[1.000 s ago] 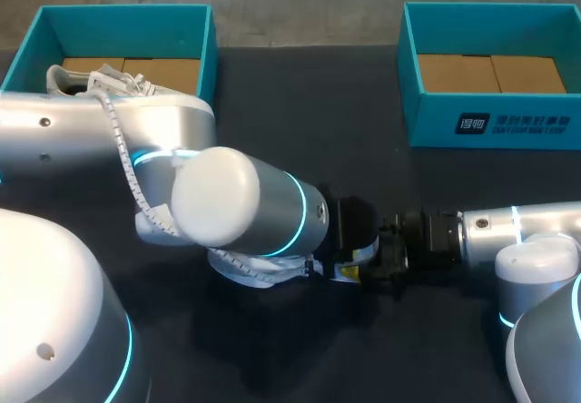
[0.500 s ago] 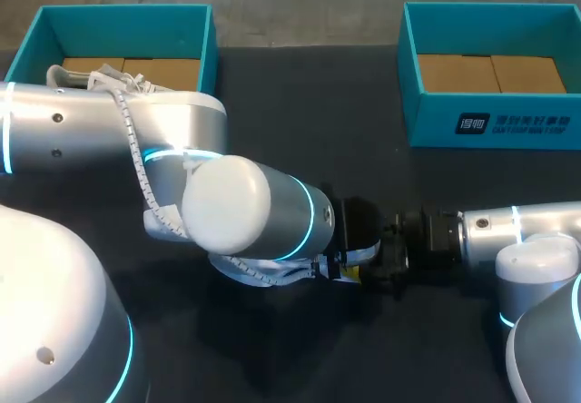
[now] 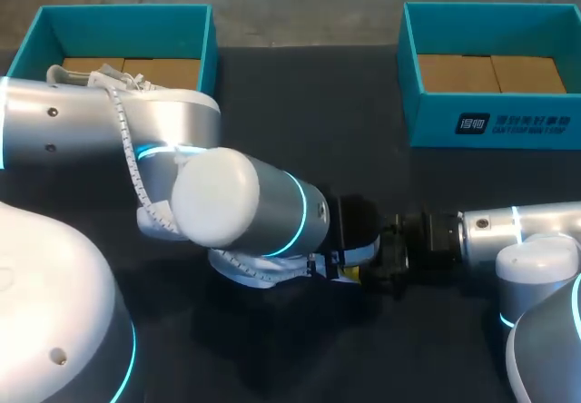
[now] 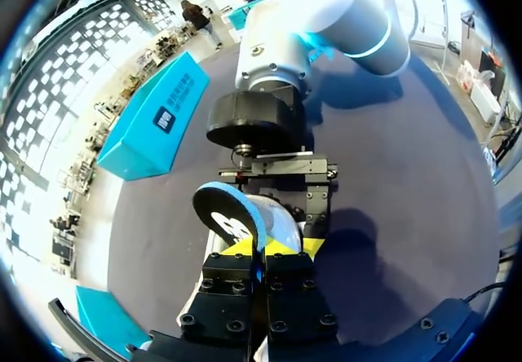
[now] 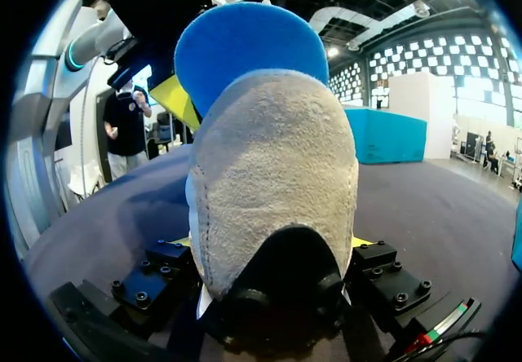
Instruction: Take the shoe out of the shoebox, open the shoe tongue, remove and reinsert the insole, then place the shoe into the shoebox
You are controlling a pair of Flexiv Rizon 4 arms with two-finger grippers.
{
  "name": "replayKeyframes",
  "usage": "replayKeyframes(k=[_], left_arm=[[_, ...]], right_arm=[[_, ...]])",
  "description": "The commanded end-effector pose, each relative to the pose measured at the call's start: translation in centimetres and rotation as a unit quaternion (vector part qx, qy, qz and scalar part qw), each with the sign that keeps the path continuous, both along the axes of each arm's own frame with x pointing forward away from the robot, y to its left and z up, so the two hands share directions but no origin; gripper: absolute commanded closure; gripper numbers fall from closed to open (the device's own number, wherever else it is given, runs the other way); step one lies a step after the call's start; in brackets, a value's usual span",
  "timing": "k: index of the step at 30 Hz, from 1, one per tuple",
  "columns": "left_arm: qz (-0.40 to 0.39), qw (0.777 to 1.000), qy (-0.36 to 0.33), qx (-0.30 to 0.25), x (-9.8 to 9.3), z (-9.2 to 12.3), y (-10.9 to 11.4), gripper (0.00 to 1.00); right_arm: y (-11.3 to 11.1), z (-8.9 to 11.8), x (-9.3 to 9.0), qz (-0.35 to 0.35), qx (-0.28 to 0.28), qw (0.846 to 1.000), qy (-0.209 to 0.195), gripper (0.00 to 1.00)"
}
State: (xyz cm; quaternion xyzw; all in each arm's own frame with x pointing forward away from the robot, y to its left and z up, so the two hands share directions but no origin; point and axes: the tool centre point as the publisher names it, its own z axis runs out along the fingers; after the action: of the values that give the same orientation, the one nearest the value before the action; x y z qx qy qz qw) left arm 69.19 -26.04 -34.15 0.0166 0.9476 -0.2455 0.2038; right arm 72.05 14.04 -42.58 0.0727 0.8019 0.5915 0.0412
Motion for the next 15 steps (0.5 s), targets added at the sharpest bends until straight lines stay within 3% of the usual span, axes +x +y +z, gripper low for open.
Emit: replayKeyframes(k=[1, 7, 8, 9, 10, 15], left_arm=[[-0.008, 1.0, 0.005, -0.008, 0.0, 1.1, 1.0, 1.0], [-0.011, 1.0, -0.002, 0.002, -0.1, 0.8, 1.1, 1.0], [-0.009, 1.0, -0.001, 0.004, -0.1, 0.6, 1.1, 0.76], [-0.009, 1.0, -0.001, 0.004, -0.1, 0.6, 1.1, 0.76], [-0.007, 1.0, 0.001, 0.008, 0.0, 0.2, 1.2, 0.56], [-0.003, 1.0, 0.006, 0.012, 0.2, -0.2, 1.1, 0.55]], right_arm=[[0.2, 0.1, 0.0, 0.0, -0.003, 1.0, 0.001, 1.0], [0.2, 0.1, 0.0, 0.0, -0.003, 1.0, 0.001, 1.0], [0.2, 0.1, 0.0, 0.0, -0.003, 1.0, 0.001, 1.0], [0.2, 0.1, 0.0, 0.0, -0.003, 1.0, 0.001, 1.0], [0.2, 0.1, 0.0, 0.0, -0.003, 1.0, 0.001, 1.0], [0.2, 0.1, 0.0, 0.0, -0.003, 1.0, 0.001, 1.0]])
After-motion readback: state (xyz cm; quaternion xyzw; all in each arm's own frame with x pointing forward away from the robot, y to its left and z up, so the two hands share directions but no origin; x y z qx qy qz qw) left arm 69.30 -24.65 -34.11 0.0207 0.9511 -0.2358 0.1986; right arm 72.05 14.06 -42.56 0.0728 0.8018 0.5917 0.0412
